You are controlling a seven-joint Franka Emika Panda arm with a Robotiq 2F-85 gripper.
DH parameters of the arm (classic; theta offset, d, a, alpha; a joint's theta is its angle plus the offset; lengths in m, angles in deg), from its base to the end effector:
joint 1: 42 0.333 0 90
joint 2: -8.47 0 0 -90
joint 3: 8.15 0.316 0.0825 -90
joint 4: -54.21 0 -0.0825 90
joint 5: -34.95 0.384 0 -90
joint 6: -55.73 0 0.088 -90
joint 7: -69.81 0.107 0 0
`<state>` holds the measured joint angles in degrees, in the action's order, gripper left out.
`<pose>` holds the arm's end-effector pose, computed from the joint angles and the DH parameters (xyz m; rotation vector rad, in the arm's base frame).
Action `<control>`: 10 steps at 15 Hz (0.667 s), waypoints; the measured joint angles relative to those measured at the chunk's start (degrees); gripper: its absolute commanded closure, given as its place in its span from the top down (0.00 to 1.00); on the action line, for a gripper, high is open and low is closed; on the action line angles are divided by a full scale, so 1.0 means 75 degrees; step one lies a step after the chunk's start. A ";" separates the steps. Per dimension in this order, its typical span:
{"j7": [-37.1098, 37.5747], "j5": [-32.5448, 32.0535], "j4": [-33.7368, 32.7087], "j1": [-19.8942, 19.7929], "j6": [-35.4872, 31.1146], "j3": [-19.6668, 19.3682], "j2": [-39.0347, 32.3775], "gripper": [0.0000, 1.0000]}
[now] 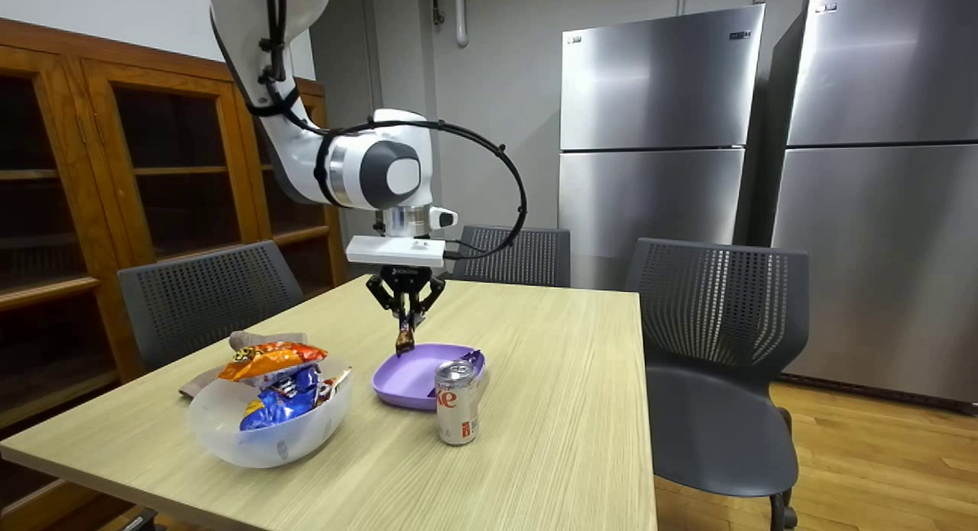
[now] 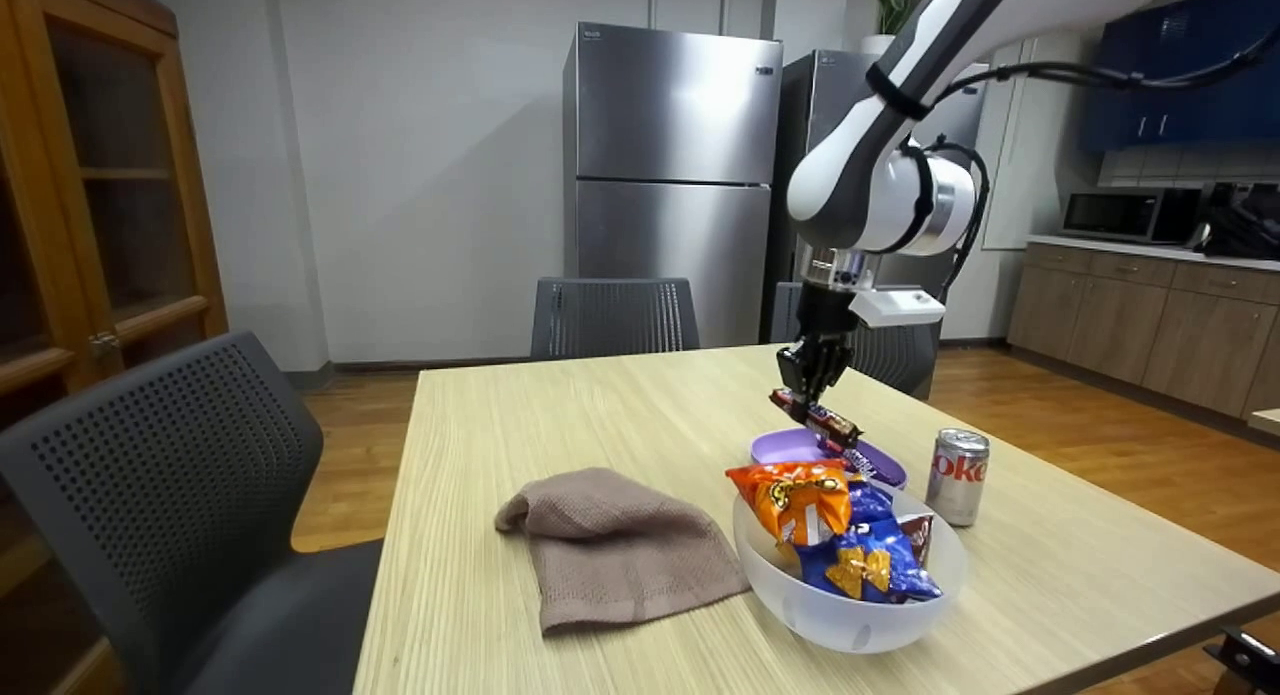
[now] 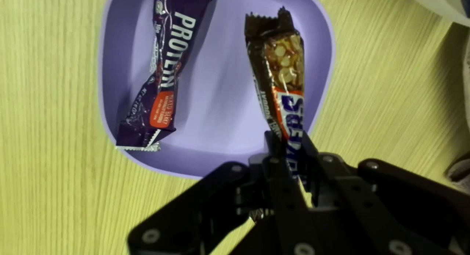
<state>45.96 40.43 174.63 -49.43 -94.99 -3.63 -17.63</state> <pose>0.5885 -0.0326 0.2061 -3.0446 -0.4204 -0.1398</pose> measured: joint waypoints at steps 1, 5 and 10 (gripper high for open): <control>0.0010 0.0001 -0.0138 -0.0053 -0.0011 -0.0001 -0.0160 0.04; 0.0160 0.0002 -0.0541 -0.0187 -0.0144 -0.0003 -0.0690 0.04; 0.0510 0.0002 -0.0584 -0.0188 -0.0555 0.0003 -0.0943 0.04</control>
<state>49.79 40.44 170.25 -50.83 -99.15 -3.60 -24.70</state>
